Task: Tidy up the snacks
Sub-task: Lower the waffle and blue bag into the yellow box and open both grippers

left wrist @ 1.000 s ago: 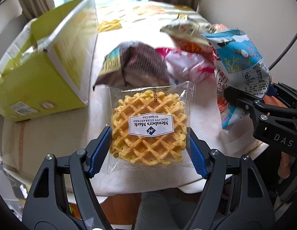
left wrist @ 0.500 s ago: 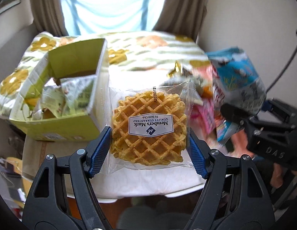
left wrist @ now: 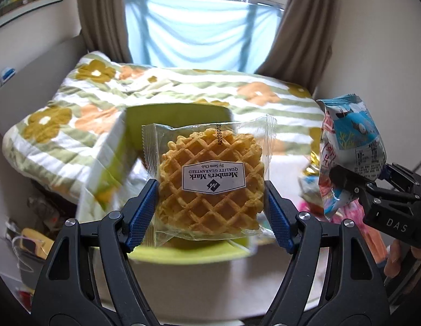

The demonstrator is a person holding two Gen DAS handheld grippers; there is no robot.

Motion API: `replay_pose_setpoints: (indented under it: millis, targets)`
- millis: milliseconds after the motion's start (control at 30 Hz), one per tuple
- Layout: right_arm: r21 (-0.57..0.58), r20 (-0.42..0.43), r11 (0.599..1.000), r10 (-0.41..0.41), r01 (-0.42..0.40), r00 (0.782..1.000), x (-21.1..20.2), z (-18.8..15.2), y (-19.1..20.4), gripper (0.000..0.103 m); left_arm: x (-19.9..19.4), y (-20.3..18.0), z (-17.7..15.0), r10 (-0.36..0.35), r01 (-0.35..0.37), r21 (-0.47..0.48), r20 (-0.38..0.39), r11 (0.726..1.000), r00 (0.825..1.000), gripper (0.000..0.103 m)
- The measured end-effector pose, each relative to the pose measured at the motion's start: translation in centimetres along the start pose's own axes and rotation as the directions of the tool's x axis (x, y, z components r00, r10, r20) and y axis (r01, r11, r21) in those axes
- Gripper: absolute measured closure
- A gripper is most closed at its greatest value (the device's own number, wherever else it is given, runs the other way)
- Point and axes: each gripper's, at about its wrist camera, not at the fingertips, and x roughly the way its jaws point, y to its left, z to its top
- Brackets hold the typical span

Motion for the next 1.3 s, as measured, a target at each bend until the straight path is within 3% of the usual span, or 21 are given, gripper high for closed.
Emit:
replay_pose_setpoints:
  millis: [133,333,633,700,733,767,800,833,1300]
  targets:
    - [0.005,-0.007,1.0,0.012,-0.012,1.0,2.8,2.9,3.5,0.041,2.5,3.8,2.9,0.003,-0.003,0.006,-0.023,1.0,1.0,0.031]
    - [0.029,-0.045,1.0,0.013,-0.012,0.999,6.8,5.7,6.7,0.041,7.9,8.6,5.5,-0.022,0.025,0.025,-0.119,0.999,0.993,0.031]
    - [0.12,-0.124,0.992,-0.008,0.023,0.992,12.3,7.2,7.8,0.041,14.6,10.2,6.9,-0.05,0.072,0.09,-0.229,0.993,0.972,0.03]
    - [0.129,-0.139,0.991,-0.012,0.03,0.99,13.1,7.3,7.8,0.041,15.8,10.2,7.0,-0.052,0.077,0.094,-0.245,0.993,0.968,0.026]
    - [0.132,-0.145,0.991,-0.015,0.034,0.989,13.5,7.4,7.8,0.041,16.1,10.2,7.0,-0.052,0.079,0.099,-0.247,0.992,0.968,0.025]
    - [0.134,-0.151,0.99,-0.017,0.037,0.988,13.8,7.5,7.7,0.041,16.4,10.2,7.0,-0.053,0.083,0.112,-0.249,0.99,0.967,0.018]
    - [0.136,-0.158,0.99,-0.017,0.039,0.987,14.2,7.6,7.6,0.041,16.7,10.3,7.0,-0.045,0.077,0.119,-0.249,0.99,0.968,0.004]
    - [0.135,-0.162,0.99,-0.017,0.039,0.987,14.4,7.7,7.6,0.041,16.7,10.3,7.0,-0.037,0.07,0.124,-0.248,0.99,0.968,0.0]
    - [0.097,-0.222,0.994,0.063,-0.042,0.973,17.5,8.4,8.9,0.04,14.3,12.1,4.8,0.0,0.023,0.083,-0.27,0.996,0.963,0.0]
